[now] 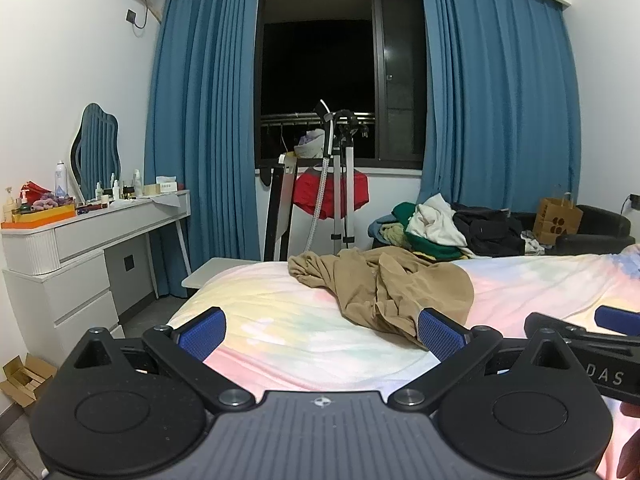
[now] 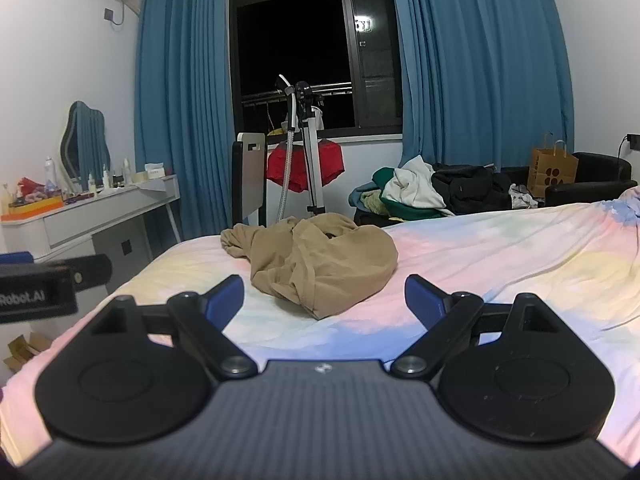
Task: Fold clothes
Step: 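Move both grippers toward the crumpled tan T-shirt on the bed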
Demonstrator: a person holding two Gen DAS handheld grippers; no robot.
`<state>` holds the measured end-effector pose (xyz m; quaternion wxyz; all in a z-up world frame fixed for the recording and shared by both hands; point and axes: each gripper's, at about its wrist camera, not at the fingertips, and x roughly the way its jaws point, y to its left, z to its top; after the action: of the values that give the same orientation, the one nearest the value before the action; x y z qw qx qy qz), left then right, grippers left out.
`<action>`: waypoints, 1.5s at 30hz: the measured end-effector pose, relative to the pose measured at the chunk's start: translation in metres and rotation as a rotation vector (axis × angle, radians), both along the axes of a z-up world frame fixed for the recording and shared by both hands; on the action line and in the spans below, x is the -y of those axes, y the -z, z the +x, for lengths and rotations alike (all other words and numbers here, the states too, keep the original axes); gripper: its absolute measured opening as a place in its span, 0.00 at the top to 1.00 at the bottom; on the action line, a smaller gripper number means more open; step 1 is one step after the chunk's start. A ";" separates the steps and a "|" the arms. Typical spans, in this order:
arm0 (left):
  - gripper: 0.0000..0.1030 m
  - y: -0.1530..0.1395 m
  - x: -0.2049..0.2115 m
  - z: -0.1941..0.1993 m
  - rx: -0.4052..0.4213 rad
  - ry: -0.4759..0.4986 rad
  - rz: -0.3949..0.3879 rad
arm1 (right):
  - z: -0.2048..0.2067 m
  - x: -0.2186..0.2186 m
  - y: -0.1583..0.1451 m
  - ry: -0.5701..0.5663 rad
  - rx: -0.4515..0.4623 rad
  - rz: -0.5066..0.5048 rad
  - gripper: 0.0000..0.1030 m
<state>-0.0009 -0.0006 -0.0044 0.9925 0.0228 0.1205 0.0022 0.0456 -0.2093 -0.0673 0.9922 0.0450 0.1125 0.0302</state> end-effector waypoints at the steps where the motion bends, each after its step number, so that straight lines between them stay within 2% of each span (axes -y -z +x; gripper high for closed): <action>1: 0.00 0.003 0.000 -0.001 0.000 0.001 0.004 | 0.000 0.000 0.000 0.000 0.006 -0.003 0.14; 9: 0.00 0.025 0.004 -0.007 0.009 0.006 0.034 | -0.004 0.008 -0.009 0.006 0.017 0.015 0.14; 14: 0.00 0.072 0.009 -0.001 0.025 0.003 0.027 | -0.012 0.009 -0.014 -0.002 0.027 0.014 0.14; 20: 0.00 0.104 0.015 -0.011 0.028 0.004 0.031 | -0.011 0.011 -0.014 -0.001 0.026 0.020 0.14; 31: 0.00 0.127 0.009 -0.026 0.031 0.015 0.029 | -0.008 0.009 -0.011 -0.001 0.020 0.023 0.14; 41: 0.00 0.118 0.003 -0.018 0.010 0.003 0.021 | -0.008 0.008 -0.008 -0.001 0.022 0.020 0.14; 45: 0.00 0.097 0.007 -0.008 0.003 0.011 0.020 | -0.007 0.007 -0.004 0.000 0.021 0.021 0.14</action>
<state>-0.0089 -0.0077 -0.1017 0.9923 0.0335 0.1188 -0.0019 0.0387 -0.2159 -0.0631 0.9928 0.0551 0.1017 0.0319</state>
